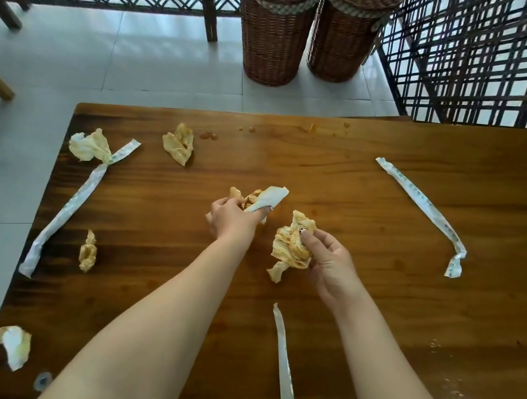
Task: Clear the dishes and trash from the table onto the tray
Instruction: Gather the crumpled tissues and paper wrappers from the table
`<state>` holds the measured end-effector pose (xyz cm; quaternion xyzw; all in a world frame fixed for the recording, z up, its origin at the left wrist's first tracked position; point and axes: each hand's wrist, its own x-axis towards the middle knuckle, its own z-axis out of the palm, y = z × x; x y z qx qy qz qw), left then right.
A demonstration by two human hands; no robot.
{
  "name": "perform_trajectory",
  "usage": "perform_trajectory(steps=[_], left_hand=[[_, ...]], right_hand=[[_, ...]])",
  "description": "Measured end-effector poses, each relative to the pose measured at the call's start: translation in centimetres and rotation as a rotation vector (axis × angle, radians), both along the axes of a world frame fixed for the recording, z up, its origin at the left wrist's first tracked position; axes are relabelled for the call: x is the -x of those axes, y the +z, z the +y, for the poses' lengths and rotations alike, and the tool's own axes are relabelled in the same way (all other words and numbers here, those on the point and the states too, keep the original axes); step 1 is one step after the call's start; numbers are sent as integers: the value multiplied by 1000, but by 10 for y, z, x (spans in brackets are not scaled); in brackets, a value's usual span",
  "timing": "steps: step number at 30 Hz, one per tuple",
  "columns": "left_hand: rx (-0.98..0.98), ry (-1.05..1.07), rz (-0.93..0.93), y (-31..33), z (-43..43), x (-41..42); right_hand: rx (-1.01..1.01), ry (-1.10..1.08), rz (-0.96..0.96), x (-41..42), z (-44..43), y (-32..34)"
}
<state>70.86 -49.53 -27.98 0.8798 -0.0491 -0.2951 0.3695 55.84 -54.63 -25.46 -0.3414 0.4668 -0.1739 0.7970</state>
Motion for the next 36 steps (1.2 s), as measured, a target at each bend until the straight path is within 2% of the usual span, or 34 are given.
perform_trajectory(steps=[7,13,16,23,29,33,36], left_hand=[[-100,-106,-108,2,3,6],[74,28,59,12,12,0],[158,49,135,20,26,-1],[233,112,203,28,62,7],[221,206,220,21,78,11],[236,225,240,20,86,14],[248,261,271,21,90,16]], right_hand=[[7,-20,14,11,3,-9],[13,-69,30,17,6,-7],[45,-21,56,19,9,-4],[142,81,224,10,21,-5],[256,131,267,6,30,-10],[444,226,479,4,38,-28],[555,249,539,4,44,-35]])
